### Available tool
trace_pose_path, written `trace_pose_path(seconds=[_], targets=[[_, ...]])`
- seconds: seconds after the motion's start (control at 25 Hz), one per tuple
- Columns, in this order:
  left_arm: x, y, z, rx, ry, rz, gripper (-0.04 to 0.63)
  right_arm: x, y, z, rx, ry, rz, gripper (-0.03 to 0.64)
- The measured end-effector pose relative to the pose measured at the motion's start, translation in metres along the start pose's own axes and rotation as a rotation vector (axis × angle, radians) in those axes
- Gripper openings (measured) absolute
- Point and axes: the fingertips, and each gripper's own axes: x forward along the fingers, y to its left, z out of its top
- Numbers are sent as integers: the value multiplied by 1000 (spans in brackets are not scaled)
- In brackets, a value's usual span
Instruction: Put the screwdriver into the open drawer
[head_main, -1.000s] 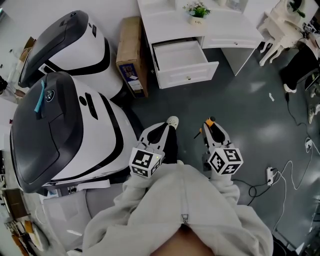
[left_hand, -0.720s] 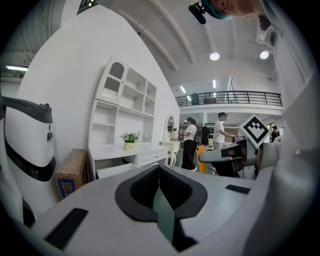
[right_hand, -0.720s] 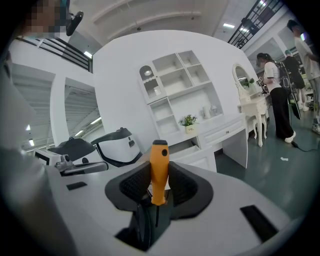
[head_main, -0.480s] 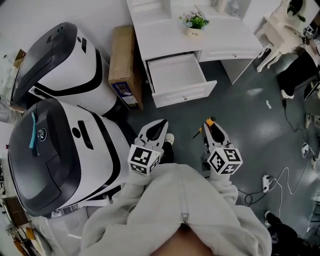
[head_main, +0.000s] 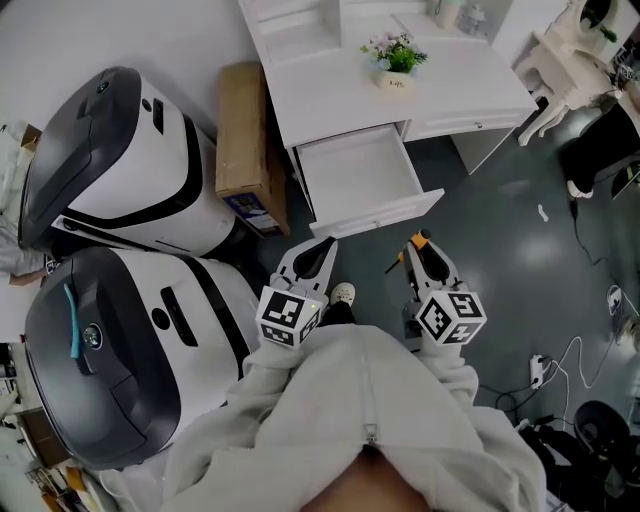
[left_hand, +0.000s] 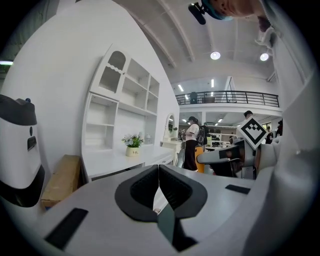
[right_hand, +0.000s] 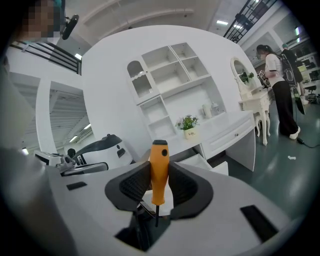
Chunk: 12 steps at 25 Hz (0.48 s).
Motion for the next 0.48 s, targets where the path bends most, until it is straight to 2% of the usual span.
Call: trace_pose_path(seconds=[0.48], targets=[[53, 66, 21, 34, -15, -50, 17, 72, -9, 32, 60, -54, -31, 124]])
